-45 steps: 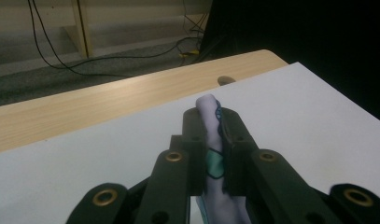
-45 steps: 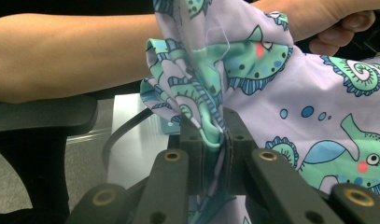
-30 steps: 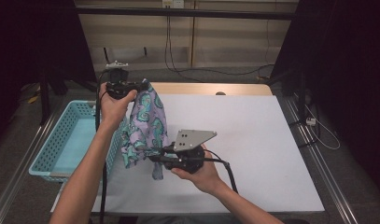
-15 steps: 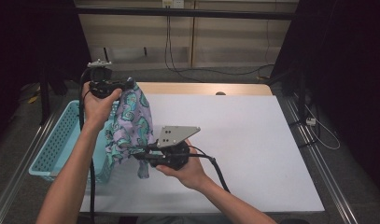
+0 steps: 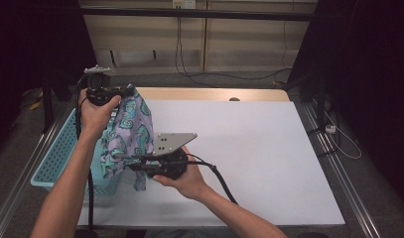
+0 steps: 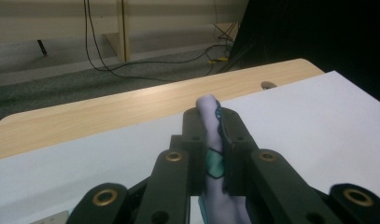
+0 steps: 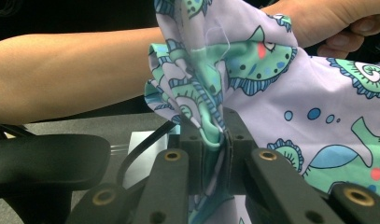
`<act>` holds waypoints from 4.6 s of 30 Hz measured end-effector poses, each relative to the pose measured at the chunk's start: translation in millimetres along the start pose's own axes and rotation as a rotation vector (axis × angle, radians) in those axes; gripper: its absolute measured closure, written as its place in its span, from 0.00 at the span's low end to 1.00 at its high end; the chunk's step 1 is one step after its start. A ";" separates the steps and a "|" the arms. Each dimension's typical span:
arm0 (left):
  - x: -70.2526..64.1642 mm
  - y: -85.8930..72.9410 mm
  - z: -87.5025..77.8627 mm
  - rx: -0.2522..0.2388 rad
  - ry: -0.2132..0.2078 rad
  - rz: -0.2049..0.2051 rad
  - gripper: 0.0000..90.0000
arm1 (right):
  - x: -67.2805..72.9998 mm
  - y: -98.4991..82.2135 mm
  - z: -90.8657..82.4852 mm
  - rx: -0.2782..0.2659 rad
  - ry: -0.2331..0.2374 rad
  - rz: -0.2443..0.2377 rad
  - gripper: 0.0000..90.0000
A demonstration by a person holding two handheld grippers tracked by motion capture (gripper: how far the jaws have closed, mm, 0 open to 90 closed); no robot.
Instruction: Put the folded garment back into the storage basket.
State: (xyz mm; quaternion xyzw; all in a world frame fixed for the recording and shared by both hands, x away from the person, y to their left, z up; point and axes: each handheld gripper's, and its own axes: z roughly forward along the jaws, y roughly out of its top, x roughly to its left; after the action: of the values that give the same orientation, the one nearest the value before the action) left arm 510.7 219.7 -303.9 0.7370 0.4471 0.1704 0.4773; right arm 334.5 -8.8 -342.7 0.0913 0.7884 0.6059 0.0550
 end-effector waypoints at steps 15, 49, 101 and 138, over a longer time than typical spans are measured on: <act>16.8 9.6 -15.9 -0.030 0.029 -0.008 0.92 | -5.5 12.4 16.4 -0.017 0.015 -0.004 0.91; 62.7 12.3 -45.1 -0.068 0.083 -0.057 0.92 | -14.8 43.0 71.9 0.011 0.046 -0.029 0.91; 107.0 -54.0 -6.1 0.049 0.056 -0.084 0.92 | -22.8 -6.2 138.9 0.136 0.035 0.046 0.91; 139.6 -87.2 -14.9 0.135 0.208 -0.142 0.91 | -26.6 -17.0 168.4 0.190 0.068 0.052 0.91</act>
State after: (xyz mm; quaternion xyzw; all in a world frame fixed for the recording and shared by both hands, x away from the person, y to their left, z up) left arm 533.0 355.3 -395.7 0.7123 0.5557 0.1809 0.3886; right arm 392.4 140.5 -403.5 0.0958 0.8412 0.5322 0.0035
